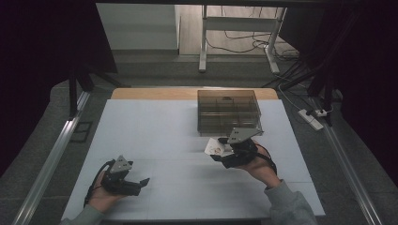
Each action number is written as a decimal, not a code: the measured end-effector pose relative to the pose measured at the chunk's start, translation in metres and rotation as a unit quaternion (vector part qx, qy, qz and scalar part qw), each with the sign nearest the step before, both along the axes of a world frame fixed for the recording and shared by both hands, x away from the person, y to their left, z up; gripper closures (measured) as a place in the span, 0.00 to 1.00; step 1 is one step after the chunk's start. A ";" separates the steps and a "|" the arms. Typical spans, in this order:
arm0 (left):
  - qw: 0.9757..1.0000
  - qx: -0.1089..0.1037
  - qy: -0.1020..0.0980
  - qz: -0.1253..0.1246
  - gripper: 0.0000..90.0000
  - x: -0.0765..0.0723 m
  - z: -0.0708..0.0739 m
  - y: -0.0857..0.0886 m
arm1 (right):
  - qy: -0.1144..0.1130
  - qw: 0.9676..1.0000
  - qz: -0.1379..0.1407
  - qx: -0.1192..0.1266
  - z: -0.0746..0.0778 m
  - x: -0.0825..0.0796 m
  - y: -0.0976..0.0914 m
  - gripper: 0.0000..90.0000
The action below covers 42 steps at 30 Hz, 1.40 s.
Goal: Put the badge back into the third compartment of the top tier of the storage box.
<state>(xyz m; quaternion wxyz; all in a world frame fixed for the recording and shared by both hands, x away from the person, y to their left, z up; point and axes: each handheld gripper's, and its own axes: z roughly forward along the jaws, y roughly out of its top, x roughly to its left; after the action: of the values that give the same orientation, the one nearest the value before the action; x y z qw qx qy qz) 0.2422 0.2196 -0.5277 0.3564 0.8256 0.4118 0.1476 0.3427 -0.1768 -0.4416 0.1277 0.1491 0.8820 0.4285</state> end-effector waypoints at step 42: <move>1.000 0.003 0.001 -0.001 0.09 0.000 0.000 -0.001 | -0.013 0.995 -0.095 0.019 0.012 0.025 -0.055 0.37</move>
<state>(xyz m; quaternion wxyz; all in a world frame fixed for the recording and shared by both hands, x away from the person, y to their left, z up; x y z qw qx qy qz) 0.2425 0.2183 -0.5281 0.3540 0.8270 0.4110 0.1478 0.3682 -0.2313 -0.4298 0.1768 0.2288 0.8538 0.4330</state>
